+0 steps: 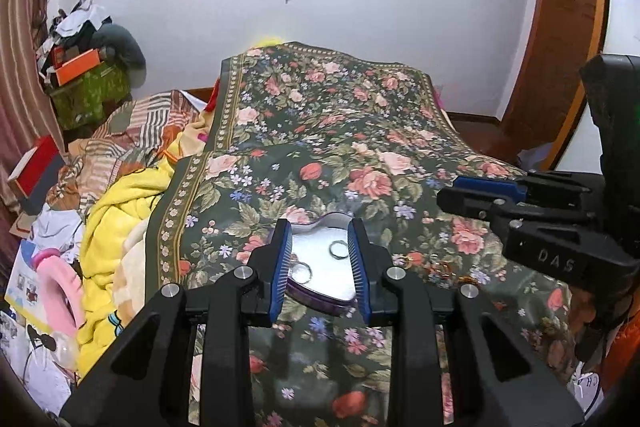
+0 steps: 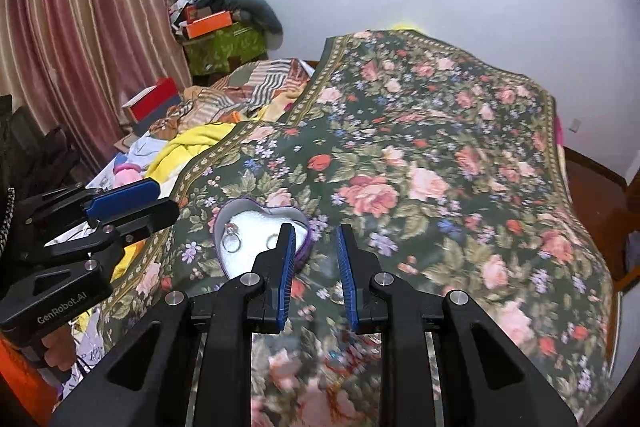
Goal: Organize jewelry
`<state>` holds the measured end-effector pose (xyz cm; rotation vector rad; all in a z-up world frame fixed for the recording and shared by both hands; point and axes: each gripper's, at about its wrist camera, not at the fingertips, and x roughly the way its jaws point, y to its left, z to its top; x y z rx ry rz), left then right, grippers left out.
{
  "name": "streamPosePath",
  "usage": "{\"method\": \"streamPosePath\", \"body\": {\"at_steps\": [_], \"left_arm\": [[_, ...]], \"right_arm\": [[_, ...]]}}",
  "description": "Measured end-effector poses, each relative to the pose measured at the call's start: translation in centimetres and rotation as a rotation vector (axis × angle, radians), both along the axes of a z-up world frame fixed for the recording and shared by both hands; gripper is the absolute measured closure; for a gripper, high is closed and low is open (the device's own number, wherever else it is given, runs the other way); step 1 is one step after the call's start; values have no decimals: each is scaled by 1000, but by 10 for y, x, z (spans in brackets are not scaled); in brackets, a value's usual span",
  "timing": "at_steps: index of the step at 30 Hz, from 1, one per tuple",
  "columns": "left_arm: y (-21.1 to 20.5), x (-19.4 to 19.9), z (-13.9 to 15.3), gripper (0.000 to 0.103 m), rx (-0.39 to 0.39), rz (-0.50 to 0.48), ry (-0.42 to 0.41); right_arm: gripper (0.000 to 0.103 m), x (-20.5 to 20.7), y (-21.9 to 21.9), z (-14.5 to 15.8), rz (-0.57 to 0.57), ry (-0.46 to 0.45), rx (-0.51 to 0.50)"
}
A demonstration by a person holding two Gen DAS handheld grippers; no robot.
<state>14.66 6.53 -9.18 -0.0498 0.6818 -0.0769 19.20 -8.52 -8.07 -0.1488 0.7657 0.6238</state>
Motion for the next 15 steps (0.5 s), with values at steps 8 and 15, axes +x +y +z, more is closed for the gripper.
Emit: {"method": "streamPosePath", "body": {"at_steps": [8, 15], "left_arm": [[-27, -17, 2, 67, 14, -45, 9], [-55, -19, -18, 65, 13, -106, 77]], "right_arm": [[65, -15, -41, 1, -81, -34, -34], [60, -21, -81, -18, -150, 14, -82]]}}
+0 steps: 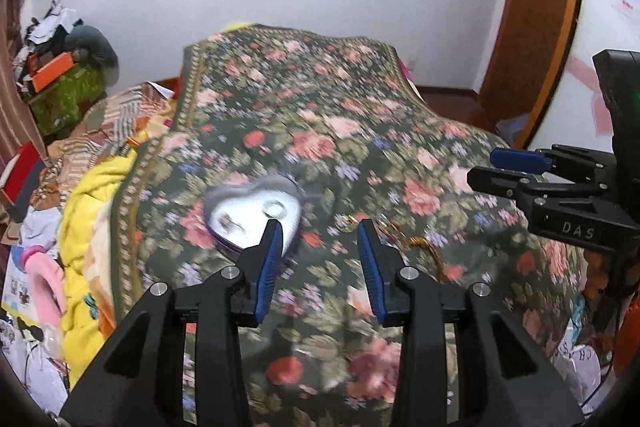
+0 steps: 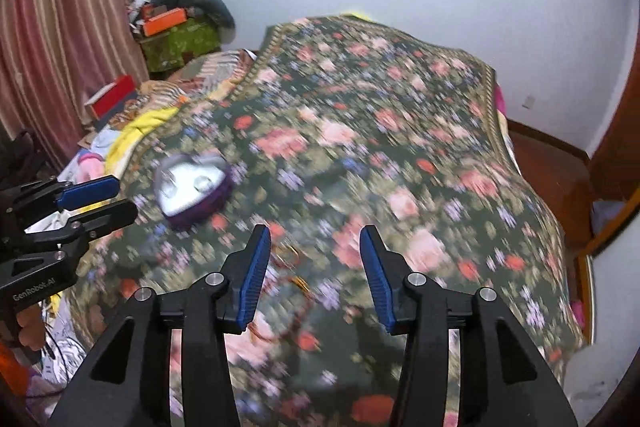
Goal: Organize jewelry
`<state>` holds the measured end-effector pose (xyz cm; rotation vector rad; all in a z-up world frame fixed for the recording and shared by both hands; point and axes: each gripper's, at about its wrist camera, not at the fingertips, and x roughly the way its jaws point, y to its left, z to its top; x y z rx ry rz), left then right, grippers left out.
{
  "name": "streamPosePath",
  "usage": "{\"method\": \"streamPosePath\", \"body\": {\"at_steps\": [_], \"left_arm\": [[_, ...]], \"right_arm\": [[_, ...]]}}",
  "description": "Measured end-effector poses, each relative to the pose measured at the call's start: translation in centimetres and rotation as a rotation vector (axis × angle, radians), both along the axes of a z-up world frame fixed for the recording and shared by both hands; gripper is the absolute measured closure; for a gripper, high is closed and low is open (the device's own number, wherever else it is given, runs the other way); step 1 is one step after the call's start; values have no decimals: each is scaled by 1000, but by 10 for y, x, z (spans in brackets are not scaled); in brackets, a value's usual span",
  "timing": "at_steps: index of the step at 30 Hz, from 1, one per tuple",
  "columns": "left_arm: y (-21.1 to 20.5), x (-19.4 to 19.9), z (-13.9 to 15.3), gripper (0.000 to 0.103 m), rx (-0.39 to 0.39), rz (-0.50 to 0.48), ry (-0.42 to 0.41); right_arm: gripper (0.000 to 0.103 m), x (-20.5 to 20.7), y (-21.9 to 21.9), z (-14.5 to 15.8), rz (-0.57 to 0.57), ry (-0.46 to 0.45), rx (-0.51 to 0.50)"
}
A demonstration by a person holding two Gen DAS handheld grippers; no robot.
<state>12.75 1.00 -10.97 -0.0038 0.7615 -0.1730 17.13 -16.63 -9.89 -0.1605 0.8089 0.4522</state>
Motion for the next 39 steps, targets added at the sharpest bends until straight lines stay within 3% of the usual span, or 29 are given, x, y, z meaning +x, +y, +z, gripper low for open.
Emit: {"method": "streamPosePath", "body": {"at_steps": [9, 21, 29, 31, 34, 39], "left_arm": [[-39, 13, -42, 65, 14, -79, 123], [-60, 43, -90, 68, 61, -116, 244], [-71, 56, -98, 68, 65, -157, 233], [-72, 58, -98, 74, 64, -163, 228], [-69, 63, -99, 94, 49, -149, 228], [-58, 63, -98, 97, 17, -134, 228]], "right_arm": [[60, -8, -32, -27, -49, 80, -19], [60, -3, -36, -49, -44, 153, 5], [60, 3, -33, -55, -39, 175, 14], [60, 3, -34, -55, -40, 179, 19], [60, 4, -34, -54, -38, 186, 29], [60, 4, -27, -58, -15, 214, 36]]}}
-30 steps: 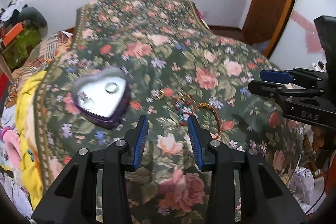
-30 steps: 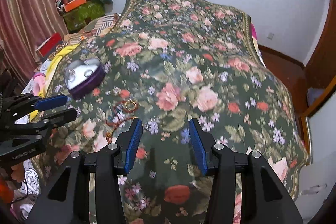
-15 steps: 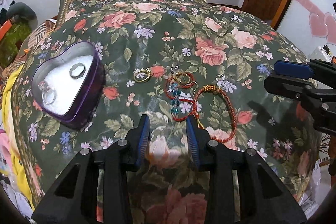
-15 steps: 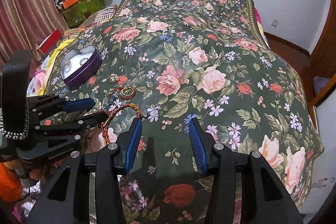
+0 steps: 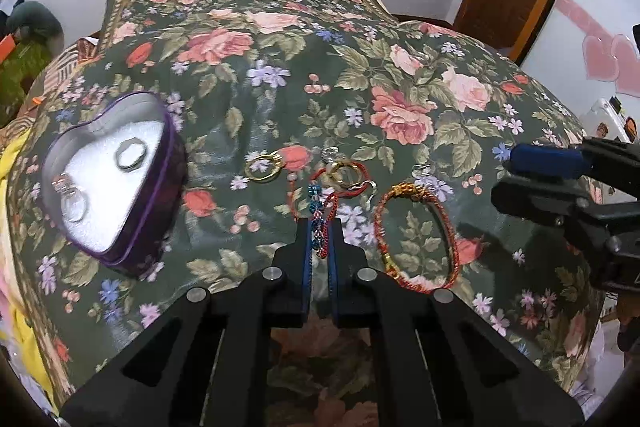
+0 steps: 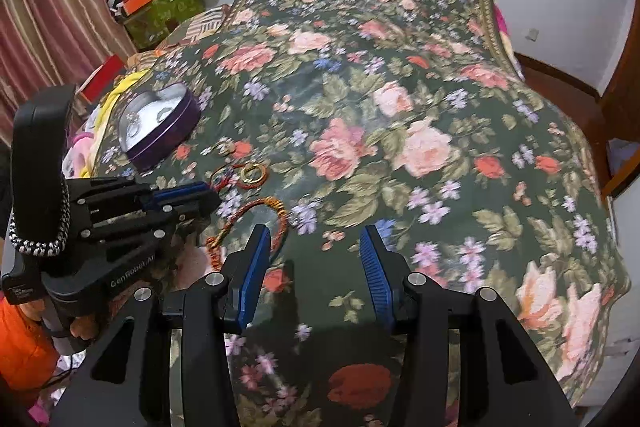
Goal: Organize jewelry
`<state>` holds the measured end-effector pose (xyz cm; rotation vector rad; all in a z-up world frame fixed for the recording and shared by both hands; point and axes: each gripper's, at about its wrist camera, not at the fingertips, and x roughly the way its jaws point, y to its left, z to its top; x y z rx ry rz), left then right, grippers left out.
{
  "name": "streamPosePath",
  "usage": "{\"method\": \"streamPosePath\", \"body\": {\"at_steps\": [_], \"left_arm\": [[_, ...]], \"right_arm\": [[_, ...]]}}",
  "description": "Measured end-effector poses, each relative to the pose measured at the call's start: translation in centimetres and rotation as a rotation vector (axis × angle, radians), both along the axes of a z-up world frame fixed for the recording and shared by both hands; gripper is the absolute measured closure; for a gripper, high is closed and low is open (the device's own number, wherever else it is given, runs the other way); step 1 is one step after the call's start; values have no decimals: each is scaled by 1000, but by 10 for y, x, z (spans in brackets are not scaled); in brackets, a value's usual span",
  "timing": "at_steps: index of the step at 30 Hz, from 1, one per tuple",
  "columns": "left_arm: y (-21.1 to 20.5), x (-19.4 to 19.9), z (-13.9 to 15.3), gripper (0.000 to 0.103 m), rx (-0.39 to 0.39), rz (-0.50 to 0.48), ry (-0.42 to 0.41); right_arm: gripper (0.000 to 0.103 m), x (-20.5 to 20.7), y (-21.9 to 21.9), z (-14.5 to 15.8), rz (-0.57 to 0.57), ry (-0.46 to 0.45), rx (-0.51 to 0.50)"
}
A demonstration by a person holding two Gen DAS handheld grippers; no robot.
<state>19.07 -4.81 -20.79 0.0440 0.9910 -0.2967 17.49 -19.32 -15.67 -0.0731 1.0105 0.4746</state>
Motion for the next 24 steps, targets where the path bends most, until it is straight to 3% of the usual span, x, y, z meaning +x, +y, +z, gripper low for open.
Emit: {"method": "streamPosePath", "body": {"at_steps": [14, 18, 24], "left_arm": [[59, -43, 7, 97, -22, 104, -5], [64, -48, 7, 97, -30, 114, -9], [62, -50, 6, 97, -19, 118, -19]], "right_arm": [[60, 1, 43, -28, 76, 142, 15], [50, 2, 50, -29, 79, 147, 22], [49, 2, 56, -28, 85, 157, 33]]}}
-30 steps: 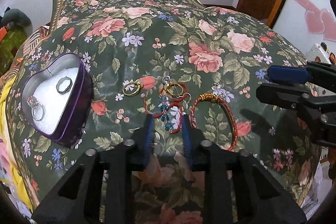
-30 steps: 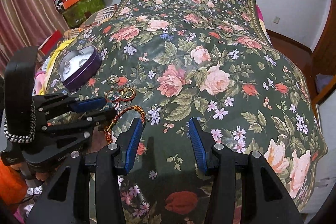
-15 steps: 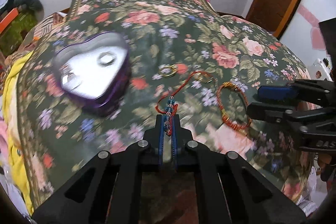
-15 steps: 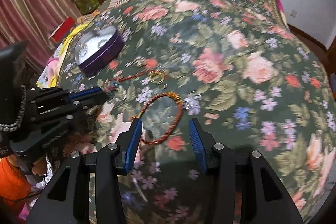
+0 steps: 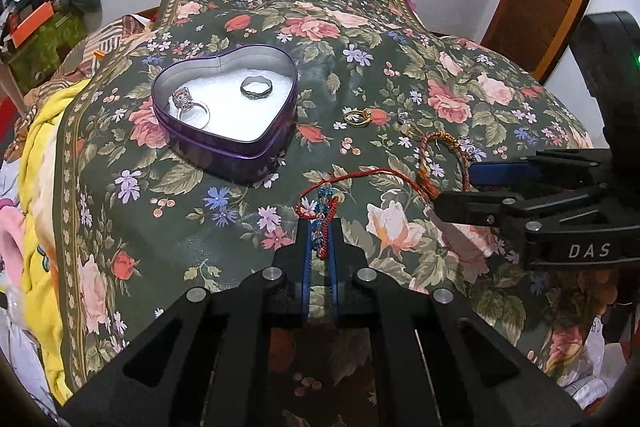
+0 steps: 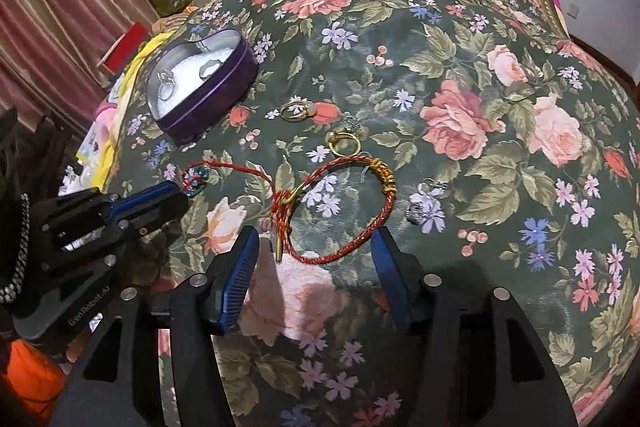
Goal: Organize jewelry
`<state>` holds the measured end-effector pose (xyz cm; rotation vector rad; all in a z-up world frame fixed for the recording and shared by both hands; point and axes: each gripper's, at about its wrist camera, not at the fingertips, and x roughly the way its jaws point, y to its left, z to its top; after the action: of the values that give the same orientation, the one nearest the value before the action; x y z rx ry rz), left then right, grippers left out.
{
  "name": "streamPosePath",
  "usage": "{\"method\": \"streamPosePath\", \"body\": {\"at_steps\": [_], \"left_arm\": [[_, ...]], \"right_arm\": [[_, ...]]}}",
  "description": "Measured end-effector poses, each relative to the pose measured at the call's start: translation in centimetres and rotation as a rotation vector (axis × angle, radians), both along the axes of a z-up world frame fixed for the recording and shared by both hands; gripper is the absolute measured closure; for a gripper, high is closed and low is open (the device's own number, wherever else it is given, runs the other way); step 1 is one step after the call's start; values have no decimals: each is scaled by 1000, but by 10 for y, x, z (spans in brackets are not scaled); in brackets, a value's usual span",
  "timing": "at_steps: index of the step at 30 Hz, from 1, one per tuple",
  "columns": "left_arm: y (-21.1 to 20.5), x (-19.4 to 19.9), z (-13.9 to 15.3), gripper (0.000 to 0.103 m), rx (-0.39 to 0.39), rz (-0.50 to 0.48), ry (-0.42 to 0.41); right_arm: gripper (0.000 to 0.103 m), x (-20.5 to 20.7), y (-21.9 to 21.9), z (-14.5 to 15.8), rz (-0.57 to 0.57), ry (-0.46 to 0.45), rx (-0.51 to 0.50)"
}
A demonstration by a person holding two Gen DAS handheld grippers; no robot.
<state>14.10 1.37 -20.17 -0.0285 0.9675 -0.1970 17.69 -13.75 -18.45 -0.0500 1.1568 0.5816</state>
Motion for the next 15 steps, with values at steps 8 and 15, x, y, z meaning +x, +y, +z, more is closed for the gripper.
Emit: {"method": "streamPosePath", "body": {"at_steps": [8, 15], "left_arm": [[-1, 0, -1, 97, 10, -2, -2], [-4, -1, -2, 97, 40, -10, -10]], "right_arm": [[47, 7, 14, -5, -26, -67, -66], [65, 6, 22, -5, -14, -150, -122]]}}
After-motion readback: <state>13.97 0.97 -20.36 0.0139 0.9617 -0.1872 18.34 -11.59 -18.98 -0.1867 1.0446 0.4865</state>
